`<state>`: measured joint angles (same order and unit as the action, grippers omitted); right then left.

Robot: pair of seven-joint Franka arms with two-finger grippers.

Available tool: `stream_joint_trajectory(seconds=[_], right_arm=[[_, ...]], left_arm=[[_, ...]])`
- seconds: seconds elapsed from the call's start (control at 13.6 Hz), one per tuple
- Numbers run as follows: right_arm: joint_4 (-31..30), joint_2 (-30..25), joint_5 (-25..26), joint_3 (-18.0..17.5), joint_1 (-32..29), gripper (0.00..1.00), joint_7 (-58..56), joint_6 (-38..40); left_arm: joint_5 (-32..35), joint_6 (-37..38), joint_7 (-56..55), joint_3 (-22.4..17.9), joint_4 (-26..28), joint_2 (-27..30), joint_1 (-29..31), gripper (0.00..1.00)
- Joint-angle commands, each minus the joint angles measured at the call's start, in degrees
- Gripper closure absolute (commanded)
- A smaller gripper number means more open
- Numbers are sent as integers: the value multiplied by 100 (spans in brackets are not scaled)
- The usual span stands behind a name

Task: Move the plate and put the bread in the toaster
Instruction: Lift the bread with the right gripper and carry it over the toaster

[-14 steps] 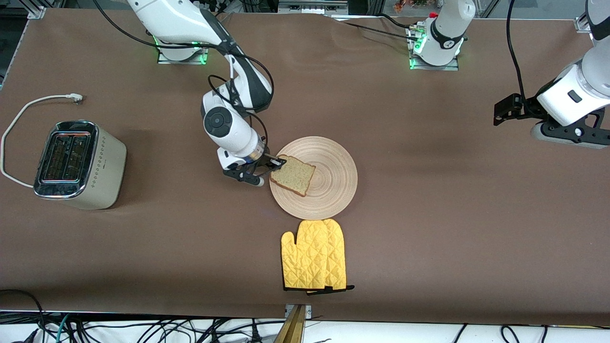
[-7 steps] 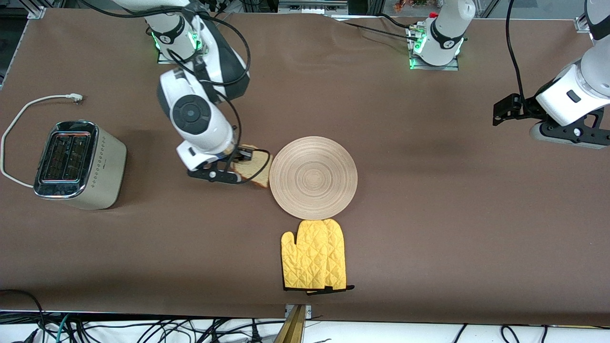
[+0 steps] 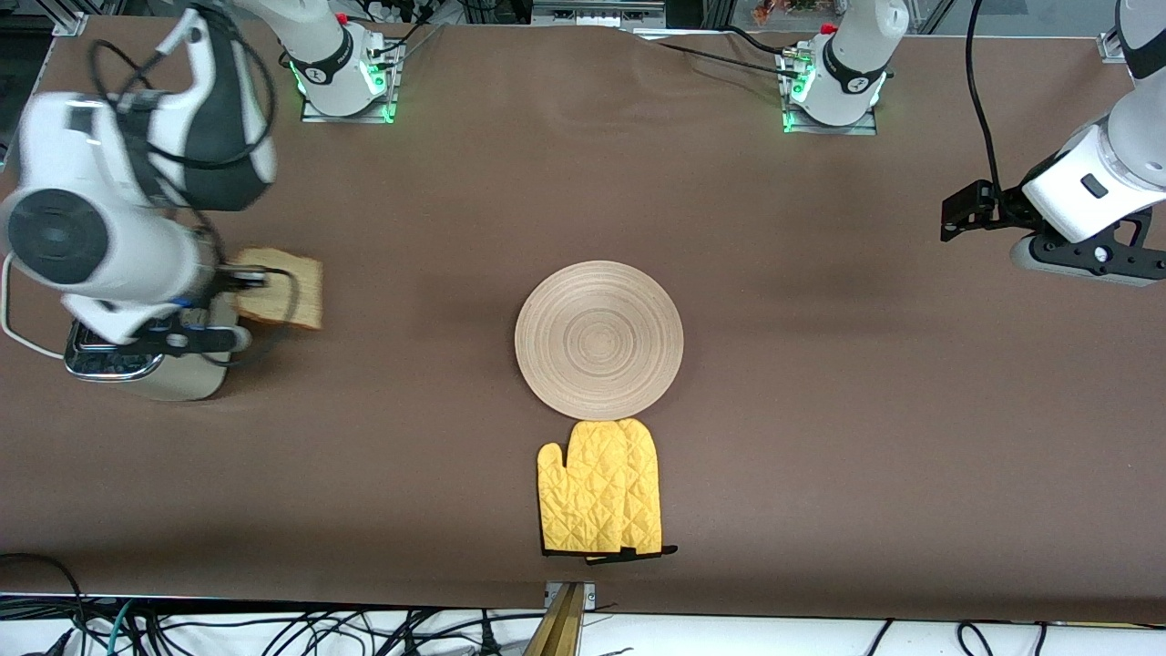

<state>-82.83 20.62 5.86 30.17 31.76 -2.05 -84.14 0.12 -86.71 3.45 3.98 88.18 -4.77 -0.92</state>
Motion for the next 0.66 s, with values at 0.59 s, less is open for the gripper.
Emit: stream_joint_trajectory(seconds=[0.59], right_arm=[[-215, 100, 1673, 613, -381, 100, -752, -576]], left_arm=[[-91, 93, -55, -29, -196, -94, -48, 0]])
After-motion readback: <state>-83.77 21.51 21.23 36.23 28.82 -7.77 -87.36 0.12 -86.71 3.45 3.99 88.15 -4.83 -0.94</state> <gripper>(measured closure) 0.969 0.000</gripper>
